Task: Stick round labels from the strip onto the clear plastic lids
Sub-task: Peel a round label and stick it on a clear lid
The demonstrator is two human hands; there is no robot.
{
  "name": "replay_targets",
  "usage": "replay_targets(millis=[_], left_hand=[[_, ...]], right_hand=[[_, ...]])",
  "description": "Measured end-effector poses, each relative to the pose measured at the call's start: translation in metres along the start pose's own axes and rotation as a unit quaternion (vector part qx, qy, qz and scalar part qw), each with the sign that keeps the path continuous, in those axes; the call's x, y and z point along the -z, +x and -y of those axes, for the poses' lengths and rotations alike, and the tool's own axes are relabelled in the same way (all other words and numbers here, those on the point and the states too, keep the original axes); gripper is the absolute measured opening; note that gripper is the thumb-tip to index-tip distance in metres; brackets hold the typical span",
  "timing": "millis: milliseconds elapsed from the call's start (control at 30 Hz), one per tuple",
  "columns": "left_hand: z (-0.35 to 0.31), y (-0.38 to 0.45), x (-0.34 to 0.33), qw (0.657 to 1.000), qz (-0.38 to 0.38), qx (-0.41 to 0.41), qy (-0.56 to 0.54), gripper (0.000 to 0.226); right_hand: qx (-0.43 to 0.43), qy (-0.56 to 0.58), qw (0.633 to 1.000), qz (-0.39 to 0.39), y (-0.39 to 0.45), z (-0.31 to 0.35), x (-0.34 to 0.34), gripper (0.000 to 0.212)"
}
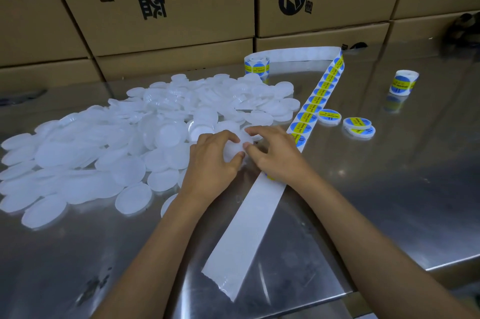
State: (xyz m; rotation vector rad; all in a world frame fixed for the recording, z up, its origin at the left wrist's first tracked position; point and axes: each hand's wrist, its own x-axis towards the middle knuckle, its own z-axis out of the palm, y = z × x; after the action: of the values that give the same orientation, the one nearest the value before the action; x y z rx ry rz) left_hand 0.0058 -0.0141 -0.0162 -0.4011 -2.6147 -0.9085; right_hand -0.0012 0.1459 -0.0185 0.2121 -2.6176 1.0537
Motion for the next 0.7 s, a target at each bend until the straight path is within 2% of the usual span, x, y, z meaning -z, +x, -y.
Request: replay_targets(millis=[167,300,400,500,600,633,700], left_hand=[[0.000,0.002,0.004,0.999,-0.033,0.002,-0.038,0.024],[-0.005,0.005,0.008,0.982,-0.060,0.054,-0.173,0.025],[-0.007,0.007,0.013,0.947,-0.057,0.120,-0.293,0.033],[-0.009,0.005,0.018,0.915,-0.036,0.162,-0.368,0.018],[-0.012,0.005,0.025,0.892,-0.043,0.182,-0.412,0.007],[-0.013,0.005,0.027,0.877,-0.025,0.193,-0.440,0.004],[-0.018,0.004,0.029,0.832,0.060,0.204,-0.512,0.010]], right_hand=[[0.029,0.010,1.000,-0.004,0.001,0.002,-0.002,0.045],[0.040,0.059,0.997,-0.038,0.001,0.005,-0.002,0.044],[0.063,0.090,0.993,-0.046,-0.001,0.011,-0.003,0.041],[0.066,0.131,0.987,-0.058,-0.002,0.015,0.000,0.038],[0.014,0.207,0.974,-0.092,-0.001,0.010,0.015,0.026],[-0.007,0.206,0.973,-0.102,-0.001,0.004,0.023,0.021],[-0.032,0.142,0.985,-0.090,-0.005,-0.013,0.039,0.018]])
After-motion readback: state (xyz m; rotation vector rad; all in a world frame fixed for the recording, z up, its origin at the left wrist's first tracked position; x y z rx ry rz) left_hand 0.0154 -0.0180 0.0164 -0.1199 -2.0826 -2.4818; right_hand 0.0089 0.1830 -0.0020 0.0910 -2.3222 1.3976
